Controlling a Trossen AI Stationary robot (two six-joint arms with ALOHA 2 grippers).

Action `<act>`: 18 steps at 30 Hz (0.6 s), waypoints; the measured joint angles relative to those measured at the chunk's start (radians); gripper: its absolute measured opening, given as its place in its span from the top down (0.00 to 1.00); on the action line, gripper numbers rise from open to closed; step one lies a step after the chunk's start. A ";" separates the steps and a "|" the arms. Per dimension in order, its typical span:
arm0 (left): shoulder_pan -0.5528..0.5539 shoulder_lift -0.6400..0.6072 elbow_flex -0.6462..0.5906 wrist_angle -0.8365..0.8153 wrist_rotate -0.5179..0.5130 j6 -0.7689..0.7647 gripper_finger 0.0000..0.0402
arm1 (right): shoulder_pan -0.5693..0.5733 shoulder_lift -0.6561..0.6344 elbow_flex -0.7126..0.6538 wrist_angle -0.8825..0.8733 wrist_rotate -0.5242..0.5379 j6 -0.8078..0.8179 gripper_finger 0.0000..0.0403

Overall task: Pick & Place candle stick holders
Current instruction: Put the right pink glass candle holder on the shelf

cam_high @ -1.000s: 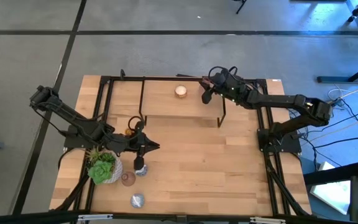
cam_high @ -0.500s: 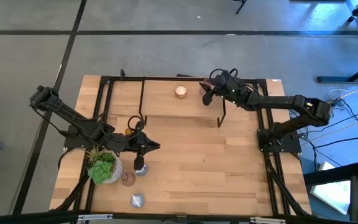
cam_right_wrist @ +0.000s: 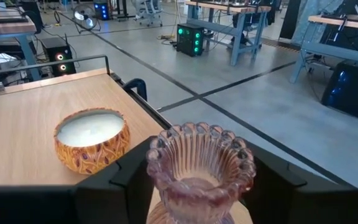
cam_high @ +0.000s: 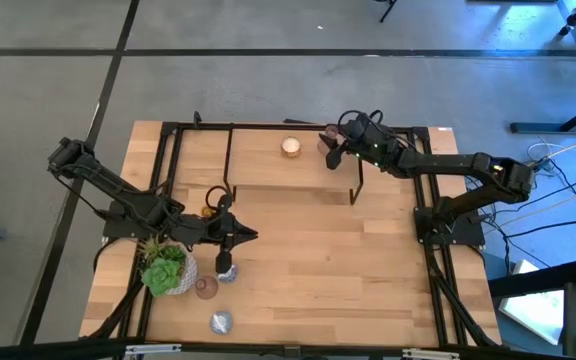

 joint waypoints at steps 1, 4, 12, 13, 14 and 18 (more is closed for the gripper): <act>0.000 0.000 0.000 0.000 0.000 0.000 0.92 | 0.000 0.000 0.000 -0.001 0.000 0.000 0.47; 0.000 0.000 0.000 0.000 0.000 0.000 0.92 | 0.004 0.000 0.000 -0.002 0.000 0.000 0.45; 0.000 0.000 0.000 0.000 0.000 0.000 0.92 | 0.036 0.000 0.000 0.000 0.016 0.000 0.40; 0.000 0.000 0.000 0.000 0.000 0.000 0.92 | 0.043 0.000 0.000 -0.001 0.035 0.000 0.39; 0.000 0.000 0.000 0.000 0.000 0.000 0.92 | 0.051 0.000 0.000 -0.003 0.059 0.001 0.38; 0.000 0.000 0.000 0.000 0.000 0.000 0.92 | 0.074 0.000 0.000 -0.015 0.130 0.003 0.34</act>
